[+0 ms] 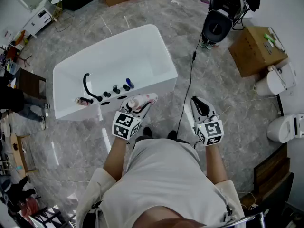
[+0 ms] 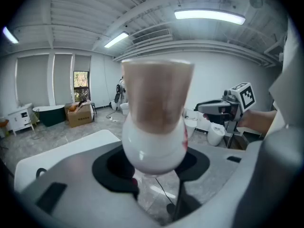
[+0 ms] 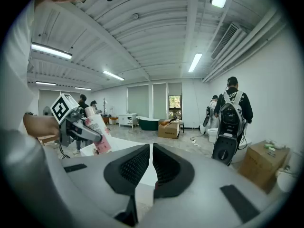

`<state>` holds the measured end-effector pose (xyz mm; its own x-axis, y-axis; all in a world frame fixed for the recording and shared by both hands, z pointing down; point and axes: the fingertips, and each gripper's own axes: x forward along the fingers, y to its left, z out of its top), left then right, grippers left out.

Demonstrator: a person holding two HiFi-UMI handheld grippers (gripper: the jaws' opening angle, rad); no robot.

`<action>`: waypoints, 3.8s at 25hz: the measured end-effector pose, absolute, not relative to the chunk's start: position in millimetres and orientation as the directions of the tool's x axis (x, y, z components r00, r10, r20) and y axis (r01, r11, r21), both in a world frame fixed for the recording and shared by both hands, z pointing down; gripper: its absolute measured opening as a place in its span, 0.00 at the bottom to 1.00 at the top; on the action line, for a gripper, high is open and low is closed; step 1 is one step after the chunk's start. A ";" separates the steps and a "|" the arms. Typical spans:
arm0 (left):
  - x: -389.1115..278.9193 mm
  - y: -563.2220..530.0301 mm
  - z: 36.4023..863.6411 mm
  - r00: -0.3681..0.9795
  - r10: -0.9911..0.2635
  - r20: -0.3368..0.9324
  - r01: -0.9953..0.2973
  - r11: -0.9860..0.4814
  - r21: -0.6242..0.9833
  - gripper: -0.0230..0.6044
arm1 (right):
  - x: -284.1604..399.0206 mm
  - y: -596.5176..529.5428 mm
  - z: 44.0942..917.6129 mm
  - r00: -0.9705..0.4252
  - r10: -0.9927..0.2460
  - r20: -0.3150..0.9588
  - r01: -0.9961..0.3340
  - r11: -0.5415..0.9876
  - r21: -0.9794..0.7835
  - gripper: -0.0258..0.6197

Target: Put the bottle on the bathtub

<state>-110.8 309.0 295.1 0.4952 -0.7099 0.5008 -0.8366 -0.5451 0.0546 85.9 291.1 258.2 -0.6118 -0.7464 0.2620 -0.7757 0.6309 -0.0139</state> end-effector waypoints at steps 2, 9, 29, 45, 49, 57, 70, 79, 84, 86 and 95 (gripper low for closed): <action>-110.7 313.9 294.8 0.493 -0.711 0.501 -0.838 -0.543 0.053 0.39 | 85.0 295.7 256.9 -0.616 -0.744 0.258 -0.773 0.635 -0.014 0.11; -100.7 319.7 291.5 0.477 -0.729 0.491 -0.850 -0.525 0.047 0.39 | 94.6 297.7 252.6 -0.633 -0.738 0.235 -0.765 0.643 -0.039 0.11; -57.8 327.5 307.9 0.421 -0.758 0.498 -0.887 -0.458 0.051 0.39 | 147.6 293.9 282.5 -0.659 -0.715 0.236 -0.748 0.657 -0.097 0.11; -66.2 285.0 324.2 0.422 -0.751 0.508 -0.889 -0.454 0.067 0.39 | 144.5 255.9 307.0 -0.635 -0.712 0.300 -0.766 0.632 -0.121 0.11; -74.3 260.2 330.5 0.430 -0.742 0.515 -0.883 -0.465 0.066 0.39 | 137.8 234.3 313.6 -0.620 -0.718 0.317 -0.778 0.616 -0.127 0.11; -99.4 193.1 350.1 0.450 -0.703 0.550 -0.870 -0.483 0.095 0.39 | 109.3 172.6 337.3 -0.598 -0.710 0.373 -0.795 0.583 -0.167 0.11; -128.8 63.7 405.9 0.522 -0.612 0.594 -0.806 -0.582 0.108 0.39 | 58.4 62.1 373.7 -0.542 -0.703 0.461 -0.833 0.523 -0.181 0.11; -136.7 14.0 473.8 0.574 -0.512 0.639 -0.744 -0.653 0.145 0.39 | 37.0 30.5 424.2 -0.480 -0.694 0.537 -0.870 0.456 -0.187 0.11; -130.3 -16.0 512.8 0.578 -0.472 0.665 -0.723 -0.674 0.150 0.39 | 32.5 6.3 449.5 -0.456 -0.683 0.570 -0.882 0.431 -0.188 0.11; -126.6 -25.5 525.9 0.580 -0.462 0.671 -0.719 -0.678 0.154 0.39 | 31.7 -0.2 458.2 -0.452 -0.678 0.579 -0.885 0.423 -0.195 0.11; -96.5 -43.6 585.7 0.576 -0.417 0.703 -0.704 -0.690 0.168 0.39 | 48.1 -17.1 496.1 -0.445 -0.644 0.622 -0.888 0.407 -0.213 0.11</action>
